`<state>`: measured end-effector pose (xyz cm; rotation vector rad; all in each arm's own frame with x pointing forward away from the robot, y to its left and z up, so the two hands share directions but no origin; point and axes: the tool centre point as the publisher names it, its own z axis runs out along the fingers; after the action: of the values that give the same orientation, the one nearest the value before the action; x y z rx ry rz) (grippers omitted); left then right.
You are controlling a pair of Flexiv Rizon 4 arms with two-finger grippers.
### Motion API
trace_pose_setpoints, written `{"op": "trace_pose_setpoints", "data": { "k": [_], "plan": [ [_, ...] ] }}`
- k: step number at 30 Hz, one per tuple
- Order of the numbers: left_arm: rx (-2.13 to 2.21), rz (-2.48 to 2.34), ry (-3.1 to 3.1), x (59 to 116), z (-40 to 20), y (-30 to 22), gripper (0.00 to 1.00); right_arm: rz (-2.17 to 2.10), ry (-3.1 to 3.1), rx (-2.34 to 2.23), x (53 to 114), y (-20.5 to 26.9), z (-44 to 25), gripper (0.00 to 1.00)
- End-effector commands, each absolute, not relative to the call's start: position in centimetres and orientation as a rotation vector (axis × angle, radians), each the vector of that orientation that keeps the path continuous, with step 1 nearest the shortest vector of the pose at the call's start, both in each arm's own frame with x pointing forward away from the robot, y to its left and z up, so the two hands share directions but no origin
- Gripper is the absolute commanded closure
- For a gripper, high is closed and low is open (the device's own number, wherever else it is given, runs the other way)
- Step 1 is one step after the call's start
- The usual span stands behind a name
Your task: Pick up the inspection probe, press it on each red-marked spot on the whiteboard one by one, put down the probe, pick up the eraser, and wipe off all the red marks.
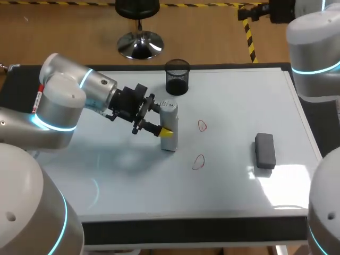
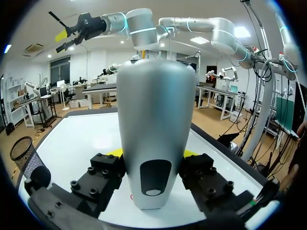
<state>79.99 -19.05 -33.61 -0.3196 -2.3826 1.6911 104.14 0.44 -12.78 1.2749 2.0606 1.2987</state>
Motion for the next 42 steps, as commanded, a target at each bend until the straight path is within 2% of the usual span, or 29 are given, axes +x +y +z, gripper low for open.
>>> {"op": "trace_pose_setpoints", "data": {
  "k": [1,29,42],
  "plan": [
    [-0.321,1.692,-2.38,79.9,-34.9,-19.1,1.0,0.882,2.515,1.594,103.1,-0.4,-11.3,0.0],
    [-0.321,1.692,-2.38,79.9,-34.9,-19.1,1.0,0.882,2.515,1.594,103.1,-0.4,-11.3,0.0],
    [-0.321,1.692,-2.38,79.9,-34.9,-19.1,1.0,0.508,2.433,1.893,98.5,1.8,-11.0,0.0]
  ]
}}
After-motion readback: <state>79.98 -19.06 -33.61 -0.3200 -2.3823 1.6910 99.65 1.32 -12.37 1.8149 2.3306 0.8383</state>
